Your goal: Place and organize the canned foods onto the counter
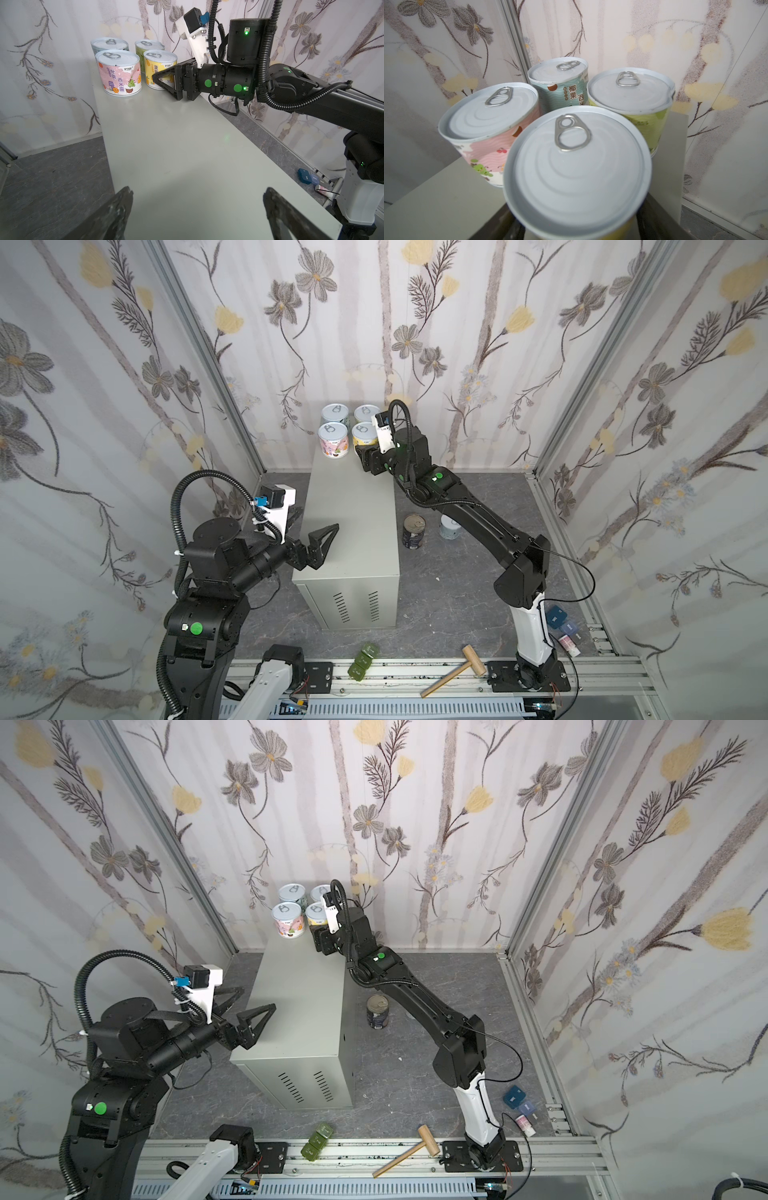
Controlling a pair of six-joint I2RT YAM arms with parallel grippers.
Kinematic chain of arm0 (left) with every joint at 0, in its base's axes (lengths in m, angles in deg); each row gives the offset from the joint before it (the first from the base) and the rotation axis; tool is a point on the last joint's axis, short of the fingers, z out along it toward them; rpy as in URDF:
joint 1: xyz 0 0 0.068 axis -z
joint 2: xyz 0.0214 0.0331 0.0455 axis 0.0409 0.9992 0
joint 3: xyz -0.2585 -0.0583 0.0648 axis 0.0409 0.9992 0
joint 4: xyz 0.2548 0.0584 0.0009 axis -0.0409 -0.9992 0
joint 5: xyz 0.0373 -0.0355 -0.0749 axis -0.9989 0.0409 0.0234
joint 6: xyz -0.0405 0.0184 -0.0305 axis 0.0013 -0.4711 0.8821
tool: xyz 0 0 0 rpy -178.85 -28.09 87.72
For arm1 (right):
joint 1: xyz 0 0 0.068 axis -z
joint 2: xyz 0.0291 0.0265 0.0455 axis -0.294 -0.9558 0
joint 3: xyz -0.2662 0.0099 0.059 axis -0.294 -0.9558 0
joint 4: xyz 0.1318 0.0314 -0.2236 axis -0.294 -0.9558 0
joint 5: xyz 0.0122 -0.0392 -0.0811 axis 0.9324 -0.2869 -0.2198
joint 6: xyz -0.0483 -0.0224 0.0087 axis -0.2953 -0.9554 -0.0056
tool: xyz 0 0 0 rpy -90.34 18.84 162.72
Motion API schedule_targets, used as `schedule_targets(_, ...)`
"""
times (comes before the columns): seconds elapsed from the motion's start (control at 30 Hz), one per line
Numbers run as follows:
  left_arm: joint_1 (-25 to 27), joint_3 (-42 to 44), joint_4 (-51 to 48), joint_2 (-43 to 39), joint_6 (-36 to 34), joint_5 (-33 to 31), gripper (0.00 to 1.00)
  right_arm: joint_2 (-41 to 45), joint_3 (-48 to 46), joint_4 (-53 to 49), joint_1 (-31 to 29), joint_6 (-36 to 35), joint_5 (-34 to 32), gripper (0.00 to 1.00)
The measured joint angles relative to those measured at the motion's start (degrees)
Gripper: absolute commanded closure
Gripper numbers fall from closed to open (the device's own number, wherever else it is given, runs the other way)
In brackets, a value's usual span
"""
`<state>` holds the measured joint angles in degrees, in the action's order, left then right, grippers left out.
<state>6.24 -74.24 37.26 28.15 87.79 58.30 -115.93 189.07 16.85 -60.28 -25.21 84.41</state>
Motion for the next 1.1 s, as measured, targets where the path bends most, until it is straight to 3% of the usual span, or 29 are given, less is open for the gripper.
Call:
schedule_targets(0.67, 0.2, 0.0, 0.0, 0.1, 0.0, 0.0, 0.00, 0.0, 0.0, 0.0, 0.1, -0.4, 0.0, 0.23)
schedule_targets(1.1, 0.2, -0.2, 0.0, 0.6, 0.0, 0.0, 0.00, 0.4, -0.4, -0.5, 0.0, -1.3, 0.4, 0.05)
